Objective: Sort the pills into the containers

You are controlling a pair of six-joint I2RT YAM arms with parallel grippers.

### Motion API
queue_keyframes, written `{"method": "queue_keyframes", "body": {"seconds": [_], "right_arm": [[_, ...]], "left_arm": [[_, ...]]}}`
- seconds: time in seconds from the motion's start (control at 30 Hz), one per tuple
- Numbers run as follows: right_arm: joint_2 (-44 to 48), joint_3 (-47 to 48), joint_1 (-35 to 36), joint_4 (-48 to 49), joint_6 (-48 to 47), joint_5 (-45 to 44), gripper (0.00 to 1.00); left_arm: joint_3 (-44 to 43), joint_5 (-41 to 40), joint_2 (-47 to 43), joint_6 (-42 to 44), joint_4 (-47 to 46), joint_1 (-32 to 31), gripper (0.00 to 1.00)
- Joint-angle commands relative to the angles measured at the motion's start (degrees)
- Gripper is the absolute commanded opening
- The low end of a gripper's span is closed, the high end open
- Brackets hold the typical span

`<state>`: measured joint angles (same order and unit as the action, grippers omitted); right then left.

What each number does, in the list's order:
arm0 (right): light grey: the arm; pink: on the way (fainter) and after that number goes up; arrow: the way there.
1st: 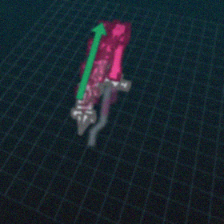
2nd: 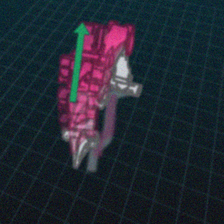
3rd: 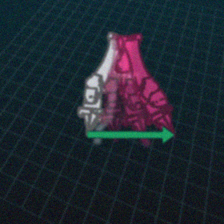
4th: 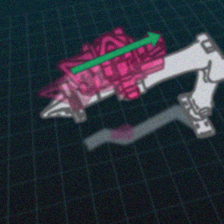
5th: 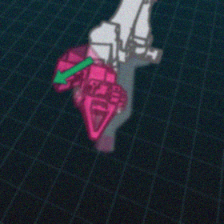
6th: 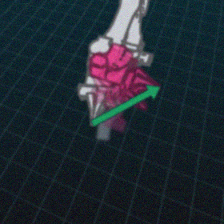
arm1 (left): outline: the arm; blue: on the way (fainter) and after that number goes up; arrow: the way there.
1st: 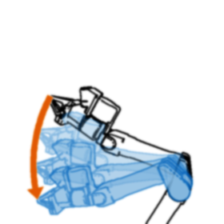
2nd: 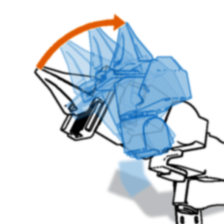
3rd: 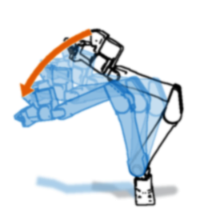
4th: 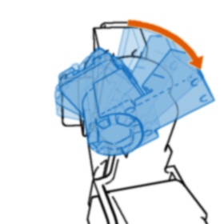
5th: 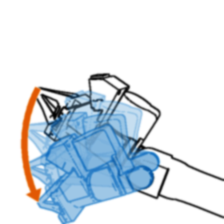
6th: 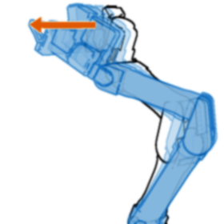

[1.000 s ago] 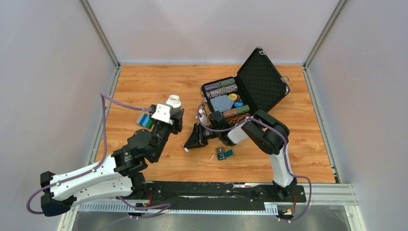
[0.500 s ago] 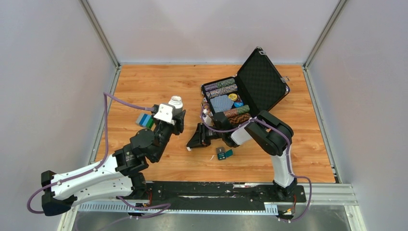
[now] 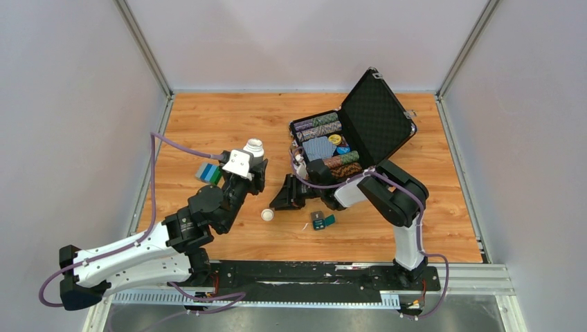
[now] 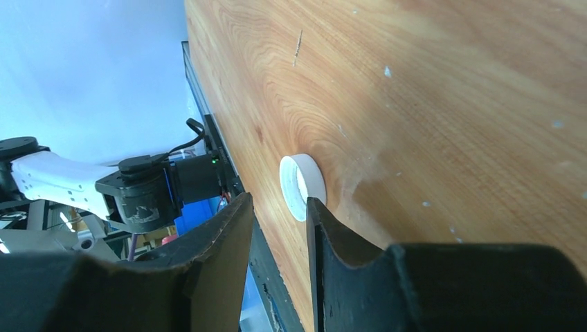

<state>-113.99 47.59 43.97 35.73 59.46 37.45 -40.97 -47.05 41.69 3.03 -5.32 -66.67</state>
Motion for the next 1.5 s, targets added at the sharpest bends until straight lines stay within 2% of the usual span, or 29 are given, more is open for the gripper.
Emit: {"method": "queue_keyframes", "body": {"seconds": [0.0,0.17,0.4,0.6,1.03,1.47], "right_arm": [[2.1,0.9,-0.1,-1.7,-3.4,-1.4,0.35],[4.2,4.2,2.5,-10.6,-10.3,-5.1,0.32],[7.1,9.7,8.8,-25.7,-15.4,-22.2,0.29],[4.9,15.9,13.4,-35.1,-17.3,-32.6,0.29],[0.4,22.9,18.2,-42.2,-22.1,-37.4,0.32],[-3.1,29.5,23.6,-53.0,-24.6,-52.6,0.35]], "left_arm": [[-1.3,-0.2,-0.5,-1.1,-1.6,-0.1,0.00],[-1.3,-0.6,-0.9,-1.1,-1.3,-0.1,0.00],[-1.4,-2.6,-2.4,-0.8,-0.8,-0.1,0.00],[-1.3,-5.6,-4.7,-0.3,-0.9,-0.1,0.00],[-0.3,-8.5,-8.3,0.0,-0.6,-0.1,0.00],[0.6,-11.6,-10.2,0.9,-1.0,-0.1,0.00]]}}
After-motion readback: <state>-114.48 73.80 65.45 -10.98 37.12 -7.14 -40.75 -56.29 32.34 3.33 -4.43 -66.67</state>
